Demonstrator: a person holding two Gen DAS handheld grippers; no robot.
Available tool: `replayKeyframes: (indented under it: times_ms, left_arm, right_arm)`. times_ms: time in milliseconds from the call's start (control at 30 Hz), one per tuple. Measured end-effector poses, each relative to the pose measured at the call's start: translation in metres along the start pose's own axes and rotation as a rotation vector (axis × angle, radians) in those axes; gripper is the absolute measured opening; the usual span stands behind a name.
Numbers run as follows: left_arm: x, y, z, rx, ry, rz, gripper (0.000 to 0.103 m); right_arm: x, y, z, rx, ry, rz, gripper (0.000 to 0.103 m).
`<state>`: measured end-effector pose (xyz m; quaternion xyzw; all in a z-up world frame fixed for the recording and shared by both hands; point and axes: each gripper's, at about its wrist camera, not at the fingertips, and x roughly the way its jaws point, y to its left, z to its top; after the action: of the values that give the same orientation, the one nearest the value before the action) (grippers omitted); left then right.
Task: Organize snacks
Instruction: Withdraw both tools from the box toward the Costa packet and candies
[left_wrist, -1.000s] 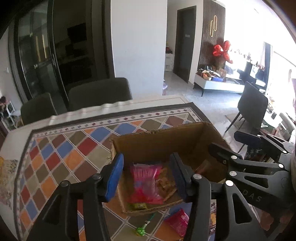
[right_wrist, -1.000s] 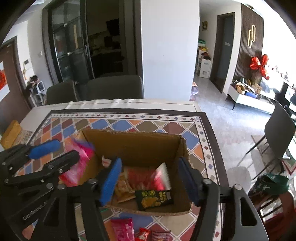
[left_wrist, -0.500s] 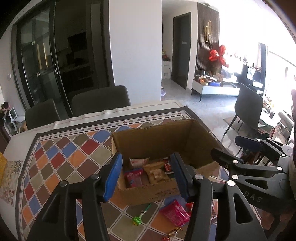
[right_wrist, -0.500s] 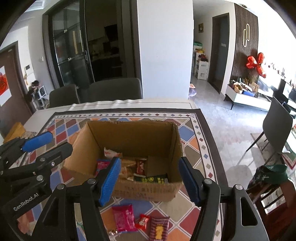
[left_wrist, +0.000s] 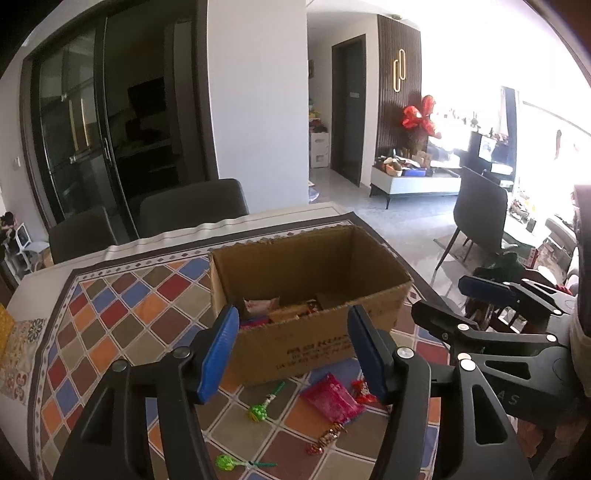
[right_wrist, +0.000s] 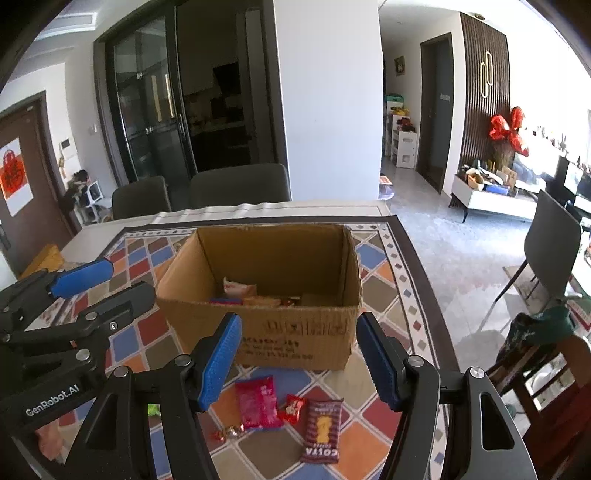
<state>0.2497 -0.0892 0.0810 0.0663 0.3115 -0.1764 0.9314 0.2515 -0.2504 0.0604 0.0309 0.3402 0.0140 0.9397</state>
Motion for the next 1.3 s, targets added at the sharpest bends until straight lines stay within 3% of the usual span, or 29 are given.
replayKeyframes:
  times_ms: [367,1300]
  left_arm:
    - [-0.002,-0.017,-0.04,0.03,0.046,-0.03,0.062]
    - [0.055,-0.025,-0.128,-0.042,0.308,-0.127,0.062]
  right_arm:
    - [-0.004,-0.002,-0.039,-0.013,0.031,-0.04,0.068]
    - [0.043,-0.011,-0.125,0.005,0.282,-0.056,0.069]
